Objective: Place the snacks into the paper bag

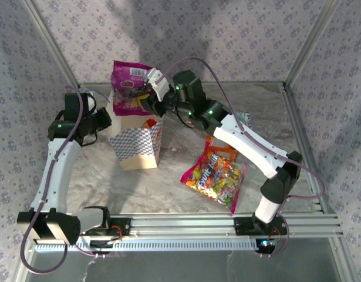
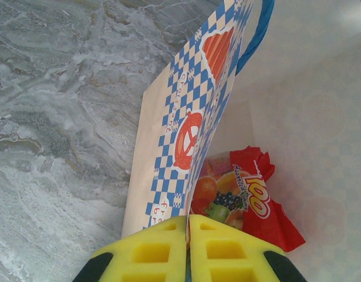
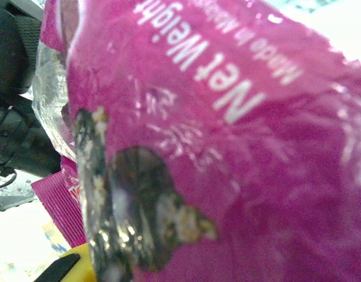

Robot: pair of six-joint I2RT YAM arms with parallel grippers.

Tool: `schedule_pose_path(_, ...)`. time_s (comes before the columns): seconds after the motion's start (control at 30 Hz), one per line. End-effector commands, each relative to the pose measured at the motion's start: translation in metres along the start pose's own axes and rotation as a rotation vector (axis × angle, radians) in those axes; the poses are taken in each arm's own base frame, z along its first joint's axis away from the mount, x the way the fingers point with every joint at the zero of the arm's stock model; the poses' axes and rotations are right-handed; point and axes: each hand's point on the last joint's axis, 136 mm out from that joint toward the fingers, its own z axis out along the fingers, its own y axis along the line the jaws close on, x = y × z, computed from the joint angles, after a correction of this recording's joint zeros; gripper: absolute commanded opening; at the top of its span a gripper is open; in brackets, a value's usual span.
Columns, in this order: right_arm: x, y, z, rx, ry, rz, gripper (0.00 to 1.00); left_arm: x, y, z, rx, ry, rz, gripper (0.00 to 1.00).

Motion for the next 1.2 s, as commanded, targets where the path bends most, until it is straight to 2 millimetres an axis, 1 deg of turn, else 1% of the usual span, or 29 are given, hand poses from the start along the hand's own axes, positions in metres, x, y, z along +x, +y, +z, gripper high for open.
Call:
schedule_pose_path(0.0,-0.058,-0.003,-0.011,0.039,-0.172,-0.027,0.13,0.000,0.003,-0.002,-0.008,-0.005,0.020,0.07)
schedule_pose_path(0.27,-0.038,-0.012,0.009,0.071,-0.096,-0.031,0.13,0.001,0.005,0.001,-0.013,-0.003,0.017,0.06)
schedule_pose_path(0.53,-0.016,-0.021,0.022,0.123,-0.016,-0.024,0.13,0.001,0.005,0.002,-0.018,0.002,0.020,0.06)
schedule_pose_path(0.73,0.006,-0.020,0.034,0.108,0.098,-0.010,0.13,0.000,0.005,0.003,-0.019,0.002,0.018,0.06)
schedule_pose_path(0.87,0.016,-0.018,0.037,0.105,0.140,0.005,0.13,0.000,0.005,0.003,-0.019,0.004,0.020,0.06)
schedule_pose_path(1.17,0.032,-0.014,0.033,0.094,0.217,0.046,0.15,-0.001,0.005,0.003,-0.017,0.002,0.017,0.06)
